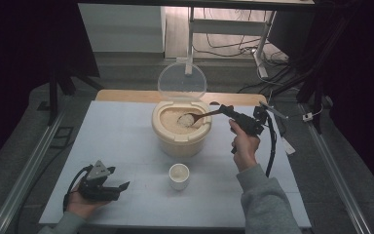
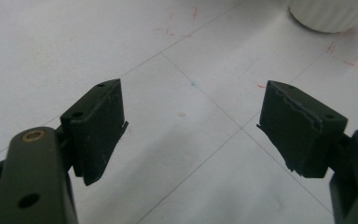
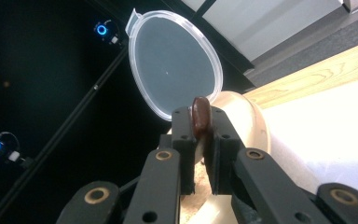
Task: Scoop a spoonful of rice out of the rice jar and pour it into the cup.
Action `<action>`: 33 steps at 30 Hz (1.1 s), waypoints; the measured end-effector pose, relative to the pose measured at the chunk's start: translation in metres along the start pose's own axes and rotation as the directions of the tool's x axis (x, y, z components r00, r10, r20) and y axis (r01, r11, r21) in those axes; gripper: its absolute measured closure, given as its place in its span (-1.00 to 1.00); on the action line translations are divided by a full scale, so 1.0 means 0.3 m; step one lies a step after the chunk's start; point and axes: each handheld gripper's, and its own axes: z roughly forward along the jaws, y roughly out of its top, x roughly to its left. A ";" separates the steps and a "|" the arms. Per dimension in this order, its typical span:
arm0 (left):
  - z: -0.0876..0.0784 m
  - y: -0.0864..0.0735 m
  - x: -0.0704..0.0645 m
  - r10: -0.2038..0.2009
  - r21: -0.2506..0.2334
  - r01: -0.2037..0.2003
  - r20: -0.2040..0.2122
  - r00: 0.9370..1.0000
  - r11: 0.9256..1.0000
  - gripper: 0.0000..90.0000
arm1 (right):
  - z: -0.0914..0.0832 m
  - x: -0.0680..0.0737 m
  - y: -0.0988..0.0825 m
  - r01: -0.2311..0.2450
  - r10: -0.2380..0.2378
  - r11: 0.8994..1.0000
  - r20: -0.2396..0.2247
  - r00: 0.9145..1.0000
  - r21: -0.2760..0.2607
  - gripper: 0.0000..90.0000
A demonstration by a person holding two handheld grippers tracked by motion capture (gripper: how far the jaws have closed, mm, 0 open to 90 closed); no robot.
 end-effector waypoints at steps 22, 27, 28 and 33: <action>0.000 0.000 0.000 0.000 -0.001 0.000 -0.001 1.000 1.000 -0.51 | -0.029 -0.016 0.008 -0.057 0.056 0.998 -0.036 0.998 -0.010 0.84; 0.001 0.000 0.000 0.001 0.000 -0.001 0.000 1.000 1.000 -0.51 | -0.042 -0.006 0.010 -0.051 0.051 0.999 -0.051 0.997 -0.005 0.84; 0.001 0.001 0.001 0.003 0.001 -0.003 0.000 1.000 1.000 -0.51 | -0.045 -0.004 0.010 -0.047 0.047 0.999 -0.054 0.997 -0.006 0.84; 0.004 0.002 -0.001 0.003 0.003 -0.003 0.000 1.000 1.000 -0.51 | -0.057 0.009 0.013 -0.043 0.043 0.999 -0.065 0.997 -0.003 0.84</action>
